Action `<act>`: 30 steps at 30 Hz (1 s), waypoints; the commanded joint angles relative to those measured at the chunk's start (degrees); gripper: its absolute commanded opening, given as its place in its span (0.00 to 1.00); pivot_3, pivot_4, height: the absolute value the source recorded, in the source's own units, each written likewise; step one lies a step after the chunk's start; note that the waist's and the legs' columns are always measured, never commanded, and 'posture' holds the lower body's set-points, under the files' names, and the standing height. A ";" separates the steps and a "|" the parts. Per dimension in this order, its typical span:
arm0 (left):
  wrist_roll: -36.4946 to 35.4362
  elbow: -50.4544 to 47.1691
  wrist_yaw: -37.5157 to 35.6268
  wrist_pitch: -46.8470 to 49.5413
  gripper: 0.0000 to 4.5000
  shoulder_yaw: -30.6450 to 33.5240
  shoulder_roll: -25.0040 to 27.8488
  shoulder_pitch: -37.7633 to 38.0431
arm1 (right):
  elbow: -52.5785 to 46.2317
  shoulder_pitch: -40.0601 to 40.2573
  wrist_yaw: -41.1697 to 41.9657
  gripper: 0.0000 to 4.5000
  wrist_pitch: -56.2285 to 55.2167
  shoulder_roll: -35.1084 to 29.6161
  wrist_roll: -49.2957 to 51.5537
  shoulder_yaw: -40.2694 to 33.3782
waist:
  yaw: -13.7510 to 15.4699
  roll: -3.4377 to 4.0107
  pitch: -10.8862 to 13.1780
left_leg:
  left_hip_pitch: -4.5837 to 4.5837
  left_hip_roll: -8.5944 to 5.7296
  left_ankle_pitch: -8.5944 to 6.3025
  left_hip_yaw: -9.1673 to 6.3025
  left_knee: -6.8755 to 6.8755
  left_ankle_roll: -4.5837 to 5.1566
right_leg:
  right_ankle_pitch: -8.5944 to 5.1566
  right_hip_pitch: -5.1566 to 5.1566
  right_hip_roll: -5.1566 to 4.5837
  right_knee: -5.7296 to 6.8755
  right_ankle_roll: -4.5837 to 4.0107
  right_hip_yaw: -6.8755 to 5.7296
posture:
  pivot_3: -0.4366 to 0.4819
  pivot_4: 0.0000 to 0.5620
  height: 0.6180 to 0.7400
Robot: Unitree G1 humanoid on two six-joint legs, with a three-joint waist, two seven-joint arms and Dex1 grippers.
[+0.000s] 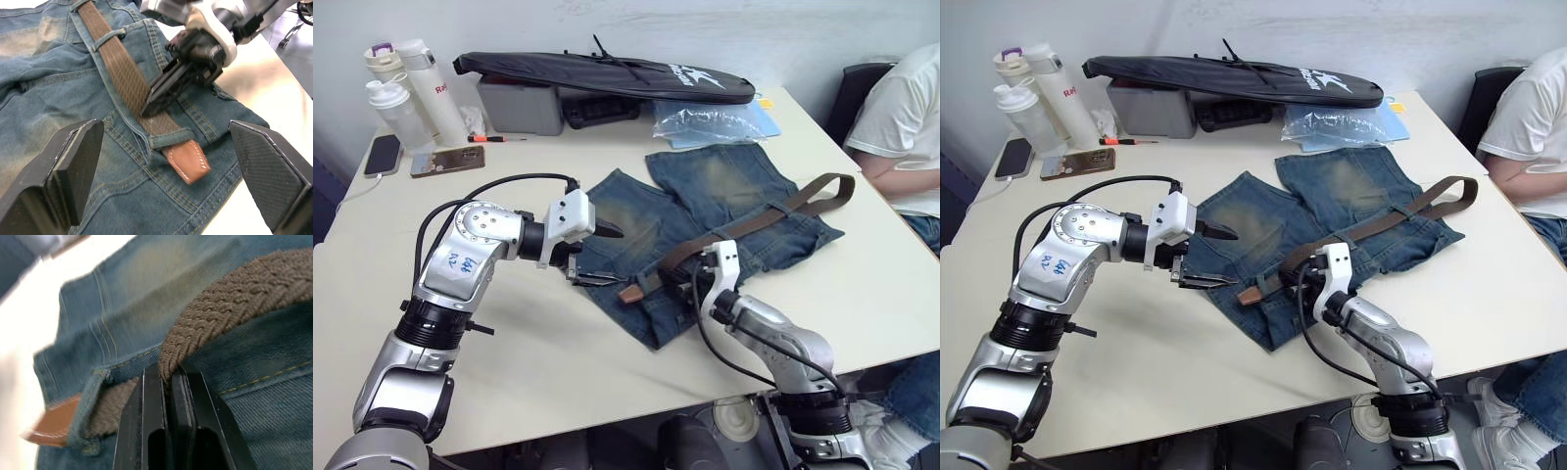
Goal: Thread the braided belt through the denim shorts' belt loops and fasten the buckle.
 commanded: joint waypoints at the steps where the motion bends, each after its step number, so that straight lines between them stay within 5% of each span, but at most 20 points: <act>1: 0.19 -1.87 0.15 -0.35 1.00 0.19 0.29 -0.24 | 2.06 1.60 2.48 0.02 4.25 1.32 -1.63 6.87 | 0.01 0.00 0.00 | 0.07 0.02 -0.04 0.05 0.00 -0.06 | -0.04 0.01 0.00 0.00 -0.06 0.03 | 0.48 0.27 0.33; 5: 0.49 -1.91 -0.06 -0.81 1.00 -0.16 0.44 -0.02 | 1.16 1.50 3.70 0.35 6.08 0.96 -1.23 5.48 | 0.06 0.01 0.00 | 0.26 0.14 -0.13 0.19 -0.02 -0.18 | -0.11 0.07 0.06 0.04 -0.16 0.12 | 0.48 0.27 0.33; 11: 2.55 -0.63 -1.18 -3.50 1.00 -1.38 1.56 0.41 | -6.47 2.03 3.33 0.98 11.09 -1.53 2.97 -1.50 | 0.56 0.11 0.06 | 0.25 0.22 -0.17 0.22 0.02 -0.17 | -0.11 0.06 0.03 0.04 -0.16 0.16 | 0.48 0.27 0.33; 23: 7.12 2.94 -3.68 -16.51 1.00 -3.71 1.46 2.13 | -25.18 1.72 12.77 0.99 17.15 -29.95 3.57 -4.60 | 3.25 0.36 0.27 | -0.08 -0.11 -0.45 0.31 0.23 0.35 | -0.05 -0.07 -0.17 -0.18 -0.05 0.17 | 0.48 0.27 0.33; 26: 9.76 3.80 -4.11 -21.16 1.00 -5.65 1.34 2.87 | -23.11 -1.44 12.83 0.82 16.93 -31.64 1.83 -4.05 | 3.24 0.38 0.29 | -0.05 -0.09 -0.43 0.38 0.20 0.33 | -0.05 -0.09 -0.14 -0.18 -0.04 0.18 | 0.48 0.27 0.33; 30: 12.44 4.38 -1.28 -24.48 1.00 -7.36 -1.41 3.68 | -19.34 -2.99 11.26 0.36 15.24 -30.49 -2.72 -1.03 | 3.32 0.37 0.29 | -0.05 -0.08 -0.41 0.55 0.18 0.30 | -0.05 -0.09 -0.14 -0.18 -0.04 0.11 | 0.48 0.27 0.33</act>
